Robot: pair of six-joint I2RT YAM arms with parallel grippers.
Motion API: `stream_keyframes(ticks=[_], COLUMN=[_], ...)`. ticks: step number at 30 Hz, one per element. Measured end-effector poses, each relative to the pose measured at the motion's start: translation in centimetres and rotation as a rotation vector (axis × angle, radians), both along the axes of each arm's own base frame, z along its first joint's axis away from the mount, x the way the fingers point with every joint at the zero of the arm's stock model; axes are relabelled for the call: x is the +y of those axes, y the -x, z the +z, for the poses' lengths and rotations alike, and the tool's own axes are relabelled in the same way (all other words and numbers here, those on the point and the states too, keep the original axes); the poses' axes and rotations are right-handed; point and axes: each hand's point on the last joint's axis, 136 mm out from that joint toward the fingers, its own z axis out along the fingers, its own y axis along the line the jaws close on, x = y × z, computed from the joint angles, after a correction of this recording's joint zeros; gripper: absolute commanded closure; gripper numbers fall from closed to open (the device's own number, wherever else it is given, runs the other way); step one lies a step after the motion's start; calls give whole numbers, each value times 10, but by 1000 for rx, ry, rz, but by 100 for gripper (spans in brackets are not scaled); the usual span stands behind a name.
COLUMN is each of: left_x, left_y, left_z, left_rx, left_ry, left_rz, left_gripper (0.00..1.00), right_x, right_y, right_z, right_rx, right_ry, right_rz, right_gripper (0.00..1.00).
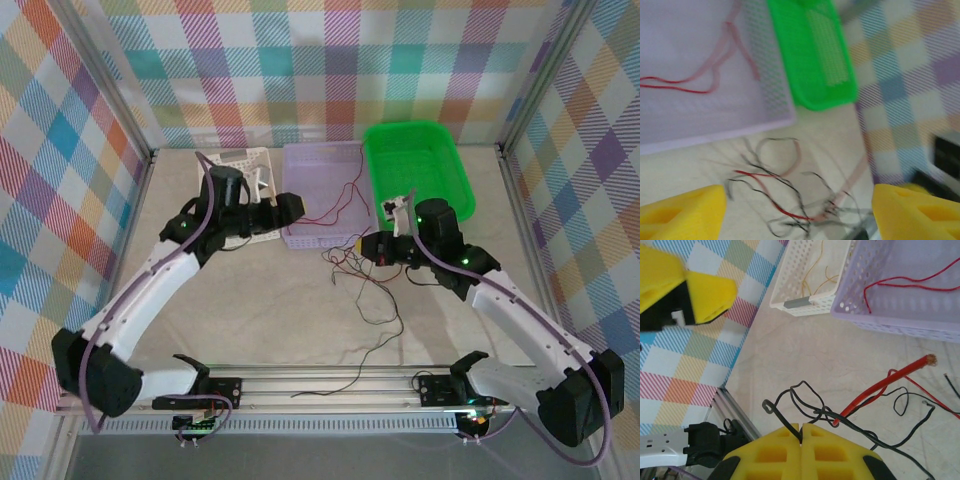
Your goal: Untangle the cables
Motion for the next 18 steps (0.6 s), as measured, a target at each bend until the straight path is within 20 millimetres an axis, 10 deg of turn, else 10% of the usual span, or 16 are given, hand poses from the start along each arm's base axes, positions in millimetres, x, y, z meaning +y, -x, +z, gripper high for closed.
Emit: stream_keyframes(ticks=[6,18], left_x=[-42,-73], left_y=[50,69], left_z=[17,-40], left_rx=[-84,10], left_ry=[92,-8], left_rz=[-238,-406], left_gripper=[22,26], right_x=[10,20], right_y=[0,6], right_z=[-2,3], right_rx=[50,80], right_ry=[-23,-61], right_rz=[43,113], right_gripper=[100,100])
